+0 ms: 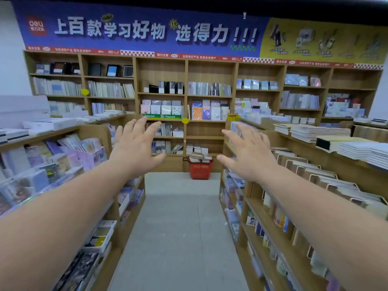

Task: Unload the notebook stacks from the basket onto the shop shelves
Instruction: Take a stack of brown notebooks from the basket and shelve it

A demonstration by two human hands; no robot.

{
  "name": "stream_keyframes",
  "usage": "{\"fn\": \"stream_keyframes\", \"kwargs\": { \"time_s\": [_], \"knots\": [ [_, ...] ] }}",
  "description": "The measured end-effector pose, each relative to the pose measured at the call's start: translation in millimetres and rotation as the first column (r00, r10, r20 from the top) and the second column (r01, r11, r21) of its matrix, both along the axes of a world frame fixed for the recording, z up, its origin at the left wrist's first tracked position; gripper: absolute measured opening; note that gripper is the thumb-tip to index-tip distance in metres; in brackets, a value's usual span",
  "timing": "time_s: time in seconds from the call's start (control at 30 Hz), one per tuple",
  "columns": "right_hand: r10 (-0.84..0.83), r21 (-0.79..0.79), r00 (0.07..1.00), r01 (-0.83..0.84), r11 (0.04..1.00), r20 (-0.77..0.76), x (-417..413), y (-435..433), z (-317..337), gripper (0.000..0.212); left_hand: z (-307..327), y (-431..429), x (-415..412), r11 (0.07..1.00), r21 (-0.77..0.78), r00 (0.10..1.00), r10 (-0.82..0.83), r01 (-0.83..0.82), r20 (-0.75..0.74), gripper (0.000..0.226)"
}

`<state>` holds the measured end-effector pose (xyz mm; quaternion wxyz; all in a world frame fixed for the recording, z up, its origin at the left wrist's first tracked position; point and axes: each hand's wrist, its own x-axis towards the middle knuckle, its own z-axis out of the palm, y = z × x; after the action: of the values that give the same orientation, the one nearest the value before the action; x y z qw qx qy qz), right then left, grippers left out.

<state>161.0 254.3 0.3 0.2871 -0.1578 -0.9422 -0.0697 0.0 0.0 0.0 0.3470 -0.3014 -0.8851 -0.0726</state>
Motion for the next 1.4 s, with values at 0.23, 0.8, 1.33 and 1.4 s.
{"fn": "stream_keyframes", "kwargs": {
  "time_s": [0.23, 0.8, 1.33, 1.4],
  "knots": [
    [-0.040, -0.025, 0.989, 0.044, 0.999, 0.142, -98, 35, -28, 0.078, -29, 33, -98, 0.998, -0.044, 0.999, -0.031, 0.033, 0.045, 0.088],
    [-0.088, -0.177, 0.946, 0.149, 0.973, 0.311, -395, 146, -122, 0.081, -110, 172, -408, 0.965, -0.233, 0.958, -0.049, 0.118, 0.282, 0.091],
    [-0.003, -0.316, 0.904, 0.153, 0.936, 0.428, -644, 434, -185, 0.077, -174, 459, -647, 0.960, -0.269, 0.895, 0.056, 0.074, 0.443, 0.090],
    [0.007, -0.341, 0.895, 0.163, 0.926, 0.446, -678, 460, -197, 0.078, -185, 487, -677, 0.962, -0.263, 0.883, 0.055, 0.079, 0.466, 0.089]
  ]
}}
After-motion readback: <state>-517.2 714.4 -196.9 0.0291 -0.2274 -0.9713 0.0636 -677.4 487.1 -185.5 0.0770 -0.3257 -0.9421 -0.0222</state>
